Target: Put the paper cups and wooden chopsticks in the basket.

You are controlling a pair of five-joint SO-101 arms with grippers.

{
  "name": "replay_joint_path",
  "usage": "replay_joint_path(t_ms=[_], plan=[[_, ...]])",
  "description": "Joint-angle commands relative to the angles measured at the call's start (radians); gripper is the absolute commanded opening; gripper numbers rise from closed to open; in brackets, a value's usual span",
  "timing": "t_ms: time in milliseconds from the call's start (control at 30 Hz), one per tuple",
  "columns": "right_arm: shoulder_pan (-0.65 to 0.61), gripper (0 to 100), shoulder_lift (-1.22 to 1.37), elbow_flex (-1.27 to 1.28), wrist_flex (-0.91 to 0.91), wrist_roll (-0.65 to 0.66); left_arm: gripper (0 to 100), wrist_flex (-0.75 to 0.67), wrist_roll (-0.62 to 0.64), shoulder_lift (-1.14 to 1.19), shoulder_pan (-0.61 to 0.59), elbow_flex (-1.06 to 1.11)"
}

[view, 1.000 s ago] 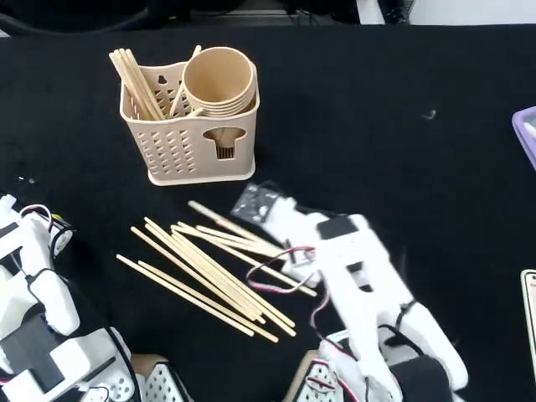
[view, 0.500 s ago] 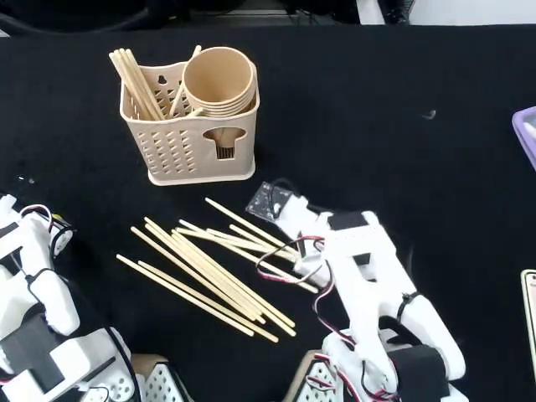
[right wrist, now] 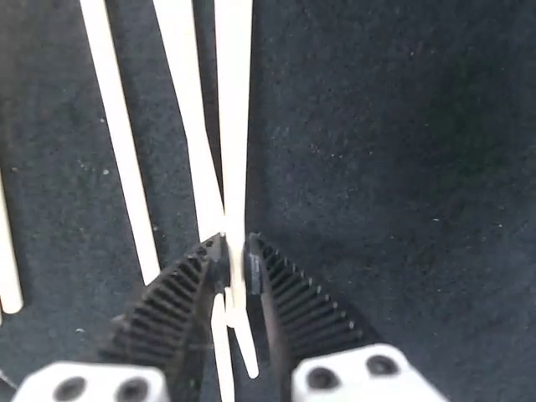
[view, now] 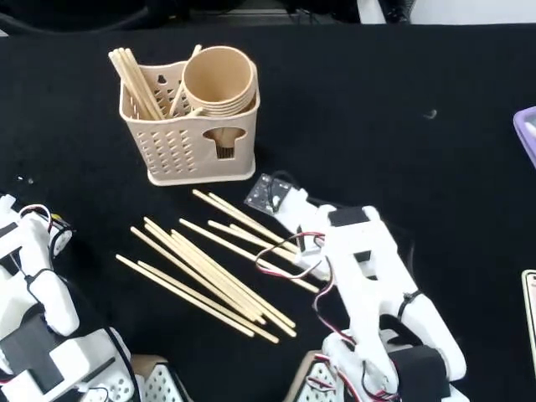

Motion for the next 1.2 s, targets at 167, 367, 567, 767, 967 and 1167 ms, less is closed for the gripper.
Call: replay_joint_path(t_ms=[167, 367, 567, 767, 967, 1167], plan=[[0.11, 1.5, 0.002, -0.041, 0.02, 0.1, 22, -0.002, 0.003, -0.014, 0.012, -0.027], [0.106, 1.6, 0.001, -0.102, 0.184, 0.1, 22, -0.002, 0.003, -0.014, 0.012, -0.027], [0.106, 10.4, 0.001, -0.13, 0.233, 0.1, 22, -0.002, 0.003, -0.014, 0.012, -0.028], [0.006, 15.1, 0.015, -0.114, 0.091, -0.035, 22, -0.003, 0.003, -0.014, 0.012, -0.028], [-0.157, 14.1, 0.067, -0.079, -0.106, -0.199, 22, -0.003, 0.003, -0.014, 0.012, -0.028], [-0.21, 14.1, 0.202, -0.09, -0.31, -0.29, 22, -0.002, 0.003, -0.014, 0.012, -0.028]])
